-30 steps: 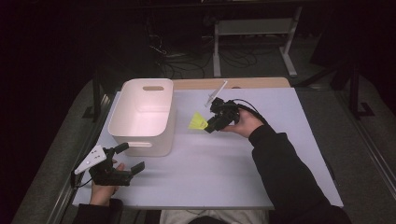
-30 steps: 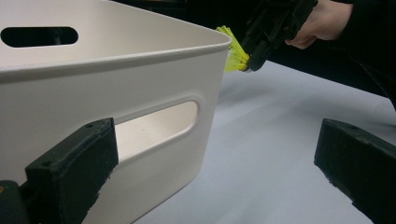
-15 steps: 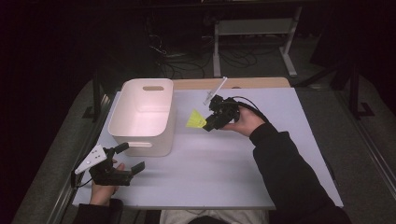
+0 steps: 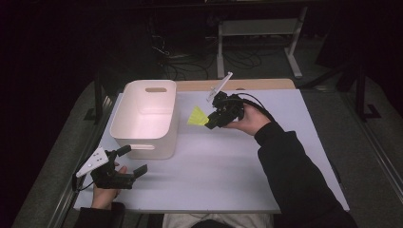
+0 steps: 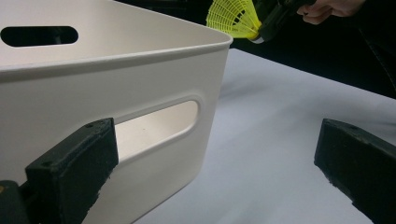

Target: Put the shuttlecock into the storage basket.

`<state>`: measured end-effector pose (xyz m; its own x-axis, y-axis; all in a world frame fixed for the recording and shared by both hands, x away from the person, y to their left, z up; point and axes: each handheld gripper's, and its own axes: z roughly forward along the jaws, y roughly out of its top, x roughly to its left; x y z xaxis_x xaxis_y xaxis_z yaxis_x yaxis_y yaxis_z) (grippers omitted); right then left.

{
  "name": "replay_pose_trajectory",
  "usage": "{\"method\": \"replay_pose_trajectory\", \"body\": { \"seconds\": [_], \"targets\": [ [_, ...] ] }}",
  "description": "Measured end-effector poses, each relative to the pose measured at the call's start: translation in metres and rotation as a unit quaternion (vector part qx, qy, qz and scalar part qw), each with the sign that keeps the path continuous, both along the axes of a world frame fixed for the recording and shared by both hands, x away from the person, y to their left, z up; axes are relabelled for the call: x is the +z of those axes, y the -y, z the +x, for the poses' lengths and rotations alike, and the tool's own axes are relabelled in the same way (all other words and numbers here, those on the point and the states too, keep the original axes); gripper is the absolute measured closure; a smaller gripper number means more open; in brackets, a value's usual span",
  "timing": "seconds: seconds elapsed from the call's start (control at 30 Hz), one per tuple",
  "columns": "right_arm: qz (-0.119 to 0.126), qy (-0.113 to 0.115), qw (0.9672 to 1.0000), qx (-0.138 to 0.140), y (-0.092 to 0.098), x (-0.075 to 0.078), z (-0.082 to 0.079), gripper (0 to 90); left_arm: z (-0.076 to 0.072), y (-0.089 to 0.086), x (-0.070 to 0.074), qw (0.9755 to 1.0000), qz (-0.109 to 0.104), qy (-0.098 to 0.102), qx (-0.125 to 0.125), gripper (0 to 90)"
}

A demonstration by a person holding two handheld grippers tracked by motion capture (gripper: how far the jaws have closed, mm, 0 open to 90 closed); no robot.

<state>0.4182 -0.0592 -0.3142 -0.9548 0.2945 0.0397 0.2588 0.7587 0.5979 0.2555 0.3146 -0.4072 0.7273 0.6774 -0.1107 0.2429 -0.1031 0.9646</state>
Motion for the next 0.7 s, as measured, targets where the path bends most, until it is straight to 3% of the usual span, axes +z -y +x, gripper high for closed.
{"method": "replay_pose_trajectory", "body": {
  "seconds": [0.7],
  "targets": [
    [0.022,0.02,0.9996,0.003,-0.009,0.028,0.0,63.4,0.0,0.0,0.0,1.0,0.0,0.0,0.0,0.0]
  ]
}}
